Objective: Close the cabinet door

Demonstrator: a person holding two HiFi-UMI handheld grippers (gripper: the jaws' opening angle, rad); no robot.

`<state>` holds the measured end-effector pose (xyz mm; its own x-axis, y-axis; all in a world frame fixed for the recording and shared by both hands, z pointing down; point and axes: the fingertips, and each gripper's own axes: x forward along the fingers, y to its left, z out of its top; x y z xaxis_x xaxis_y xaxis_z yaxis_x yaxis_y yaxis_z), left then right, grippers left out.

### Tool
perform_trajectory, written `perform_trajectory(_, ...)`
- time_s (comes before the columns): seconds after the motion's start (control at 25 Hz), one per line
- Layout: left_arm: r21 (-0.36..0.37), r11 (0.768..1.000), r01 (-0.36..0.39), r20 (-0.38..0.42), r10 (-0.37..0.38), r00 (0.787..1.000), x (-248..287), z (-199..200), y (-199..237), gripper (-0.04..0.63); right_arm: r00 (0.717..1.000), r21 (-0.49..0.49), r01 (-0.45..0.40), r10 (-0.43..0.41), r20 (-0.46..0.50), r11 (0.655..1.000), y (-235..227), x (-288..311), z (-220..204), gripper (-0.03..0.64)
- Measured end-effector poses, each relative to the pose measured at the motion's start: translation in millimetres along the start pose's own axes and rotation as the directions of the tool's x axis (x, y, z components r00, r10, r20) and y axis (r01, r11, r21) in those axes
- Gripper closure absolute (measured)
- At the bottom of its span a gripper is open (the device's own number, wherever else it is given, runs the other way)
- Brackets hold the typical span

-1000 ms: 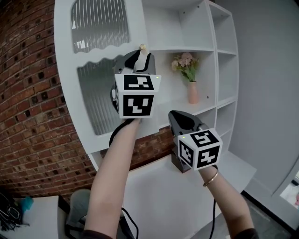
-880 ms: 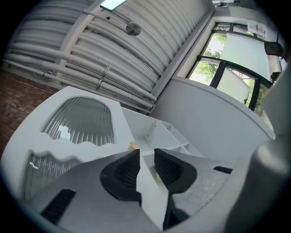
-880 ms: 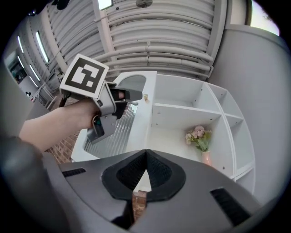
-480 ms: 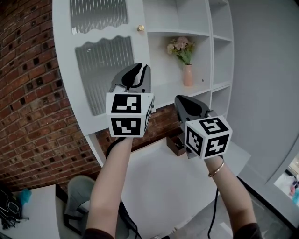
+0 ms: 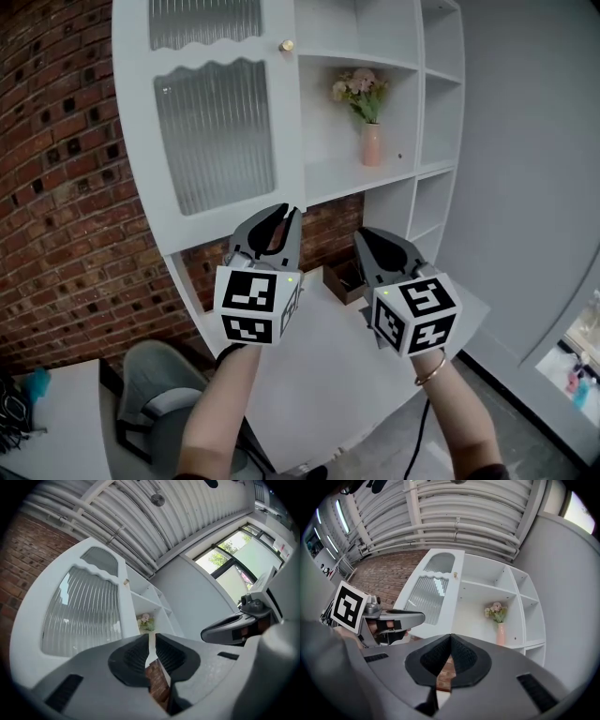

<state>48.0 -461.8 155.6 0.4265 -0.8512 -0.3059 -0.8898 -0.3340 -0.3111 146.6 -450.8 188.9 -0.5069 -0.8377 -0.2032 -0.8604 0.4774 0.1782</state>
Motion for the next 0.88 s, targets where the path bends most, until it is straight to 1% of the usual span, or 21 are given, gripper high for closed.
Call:
perform_trajectory(0.12,-0.044,0.999,0.011,-0.044,-0.013,0.999,-15.6,-30.6,-10.0,0.545,0.999,0.008,0.009,-0.009,-0.039,1.0,3.2,-13.1,-23.1,0.615)
perform_trajectory(0.36,-0.137,0.99,0.023,-0.134,-0.042,0.99,-53.3,-91.2,-31.4,0.549,0.994,0.068,0.041,-0.034,-0.105,0.997,9.0,-48.4,-69.0,0.616)
perform_trajectory(0.52,-0.152,0.988,0.03,-0.191,-0.059,0.98,-82.5,-123.1,-48.6,0.551,0.988,0.132,0.07,-0.05,-0.143,0.989,13.4,-76.5,-99.1,0.616)
perform_trajectory(0.6,-0.17,0.985,0.039,-0.213,-0.075,0.974,-95.0,-135.6,-60.2,0.551,0.984,0.161,0.086,-0.059,-0.166,0.983,15.3,-90.4,-115.2,0.616)
perform_trajectory(0.76,-0.196,0.979,0.051,-0.25,-0.1,0.963,-115.2,-157.7,-79.9,0.551,0.971,0.171,0.12,-0.08,-0.226,0.978,16.1,-114.2,-147.2,0.617)
perform_trajectory(0.88,-0.225,0.973,0.041,-0.278,-0.104,0.955,-130.2,-175.3,-86.6,0.551,0.962,0.188,0.14,-0.088,-0.258,0.972,17.0,-129.9,-166.1,0.616)
